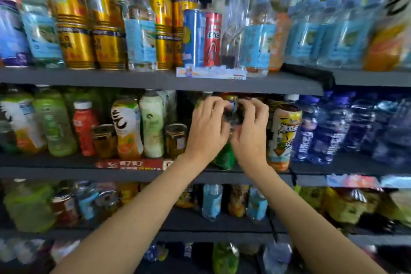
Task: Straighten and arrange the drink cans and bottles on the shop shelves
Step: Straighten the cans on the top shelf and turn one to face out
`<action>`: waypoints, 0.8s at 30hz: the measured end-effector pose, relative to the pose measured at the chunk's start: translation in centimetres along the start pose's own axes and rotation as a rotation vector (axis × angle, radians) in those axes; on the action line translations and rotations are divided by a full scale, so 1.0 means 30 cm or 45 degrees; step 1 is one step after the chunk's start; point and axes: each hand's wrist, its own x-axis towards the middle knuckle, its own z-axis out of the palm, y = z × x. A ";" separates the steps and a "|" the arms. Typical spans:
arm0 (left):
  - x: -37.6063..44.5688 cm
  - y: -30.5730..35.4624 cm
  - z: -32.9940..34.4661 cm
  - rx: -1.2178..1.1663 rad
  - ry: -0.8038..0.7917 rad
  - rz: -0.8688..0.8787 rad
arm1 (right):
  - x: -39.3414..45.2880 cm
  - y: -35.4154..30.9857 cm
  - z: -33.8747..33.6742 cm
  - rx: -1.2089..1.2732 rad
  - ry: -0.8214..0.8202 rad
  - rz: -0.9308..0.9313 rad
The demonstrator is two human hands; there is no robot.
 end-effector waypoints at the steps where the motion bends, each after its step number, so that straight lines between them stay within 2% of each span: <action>1: -0.025 0.025 0.047 0.065 -0.049 -0.023 | -0.029 0.072 -0.017 -0.146 -0.077 0.056; 5: -0.081 0.079 0.153 0.314 -0.327 -0.168 | -0.102 0.225 -0.049 -0.541 -0.651 0.293; 7: -0.082 0.094 0.165 0.427 -0.466 -0.199 | -0.105 0.257 -0.055 -0.584 -0.771 0.266; 11: -0.094 0.104 0.183 0.537 -0.562 -0.202 | -0.063 0.276 -0.046 -0.538 -0.729 0.191; 19: -0.125 0.126 0.195 0.510 -0.489 -0.143 | -0.051 0.301 -0.042 -0.358 -0.727 0.113; 21: -0.132 0.122 0.188 0.479 -0.486 -0.098 | -0.075 0.283 -0.070 -0.290 -0.626 0.121; 24: -0.133 0.119 0.162 0.351 -0.453 -0.069 | -0.071 0.214 -0.120 -0.138 -0.301 0.105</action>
